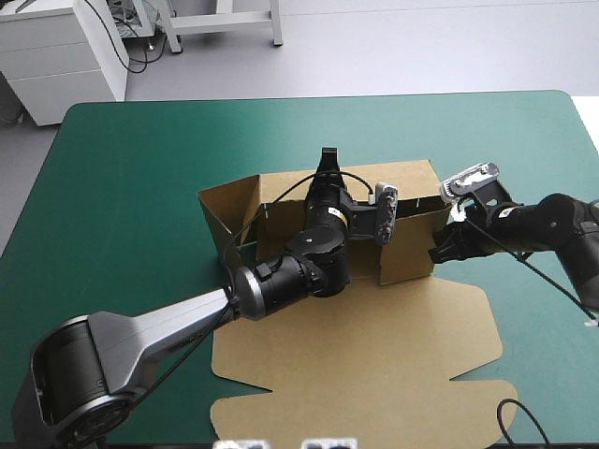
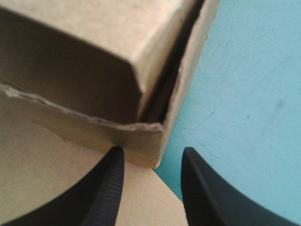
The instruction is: Fold the box
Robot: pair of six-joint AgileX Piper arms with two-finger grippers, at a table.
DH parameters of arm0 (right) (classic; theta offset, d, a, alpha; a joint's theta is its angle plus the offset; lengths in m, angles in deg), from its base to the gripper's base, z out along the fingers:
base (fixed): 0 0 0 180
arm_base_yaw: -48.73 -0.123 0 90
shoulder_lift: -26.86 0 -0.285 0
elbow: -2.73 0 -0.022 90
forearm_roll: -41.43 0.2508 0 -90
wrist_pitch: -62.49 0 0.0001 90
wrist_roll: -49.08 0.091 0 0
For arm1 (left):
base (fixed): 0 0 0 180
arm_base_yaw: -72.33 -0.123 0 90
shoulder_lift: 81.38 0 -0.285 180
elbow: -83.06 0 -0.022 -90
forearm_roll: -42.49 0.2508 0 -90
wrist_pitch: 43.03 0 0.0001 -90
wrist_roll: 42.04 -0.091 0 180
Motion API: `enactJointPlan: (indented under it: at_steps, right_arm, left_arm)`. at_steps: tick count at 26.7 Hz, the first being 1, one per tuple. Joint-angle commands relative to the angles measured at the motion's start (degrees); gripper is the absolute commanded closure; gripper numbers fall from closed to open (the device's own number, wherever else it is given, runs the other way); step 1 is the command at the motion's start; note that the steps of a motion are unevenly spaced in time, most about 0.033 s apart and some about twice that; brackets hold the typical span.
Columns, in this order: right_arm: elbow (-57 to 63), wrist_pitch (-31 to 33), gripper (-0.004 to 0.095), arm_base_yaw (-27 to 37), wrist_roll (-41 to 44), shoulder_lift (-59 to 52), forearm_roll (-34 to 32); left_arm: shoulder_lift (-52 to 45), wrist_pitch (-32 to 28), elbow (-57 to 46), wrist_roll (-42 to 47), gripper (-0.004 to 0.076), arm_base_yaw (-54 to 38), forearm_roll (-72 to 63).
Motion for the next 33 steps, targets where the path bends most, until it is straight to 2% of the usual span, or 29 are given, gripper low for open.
enactJointPlan:
  at_steps: [1, 3, 8, 10, 12, 15, 19, 21, 26, 28, 33]
  right_arm:
    - [-1.37, -2.38, 0.053, -0.03, -2.26, -1.84, 2.99]
    - [-1.37, -4.53, 0.053, -0.03, -3.65, -1.84, 4.38]
    - [-1.24, -6.79, 0.0531, -0.03, -19.19, 0.15, 17.13]
    - [-1.24, -7.81, 0.0531, -0.03, -21.52, 1.59, 19.86]
    - [-1.24, -9.89, 0.0532, -0.03, -21.26, 2.76, 21.11]
    - [-1.24, -13.28, 0.0584, -0.03, -20.85, 4.01, 23.92]
    - [-1.24, -14.68, 0.0769, -0.03, -22.6, 5.07, 28.5]
    - [-1.24, -14.84, 0.082, -0.03, -24.3, 5.65, 28.61]
    - [-1.24, -15.34, 0.0845, -0.03, -24.41, 7.48, 29.78]
    - [-1.24, -15.44, 0.0927, -0.03, -24.41, 8.29, 30.7]
    - [-1.24, -15.06, 0.0923, -0.03, -24.14, 8.42, 30.7]
  left_arm:
    - [-1.57, -3.89, 0.59, 0.5, 0.0731, 1.09, -2.41]
    - [-1.57, -4.04, 0.59, 0.5, 0.0731, 1.09, -2.81]
    - [-1.57, -4.91, 0.59, 0.5, 0.0731, 1.09, -3.15]
    - [-1.57, -5.06, 0.59, 0.5, 0.0731, 1.09, -3.04]
    - [-1.57, -5.06, 0.59, 0.5, 0.0731, 1.09, -3.04]
    - [-1.57, -5.06, 0.59, 0.5, 0.0731, 1.09, -3.04]
    - [-1.57, -5.06, 0.59, 0.5, 0.0731, 1.09, -3.04]
    - [-1.57, -5.06, 0.59, 0.5, 0.0731, 1.09, -2.91]
    - [-1.57, -5.06, 0.59, 0.5, 0.0731, 1.09, -2.89]
    - [-1.57, -4.82, 0.59, 0.5, 0.0731, 1.09, -2.89]
    - [-1.57, -2.21, 0.59, 0.5, 0.0731, 1.09, -2.78]
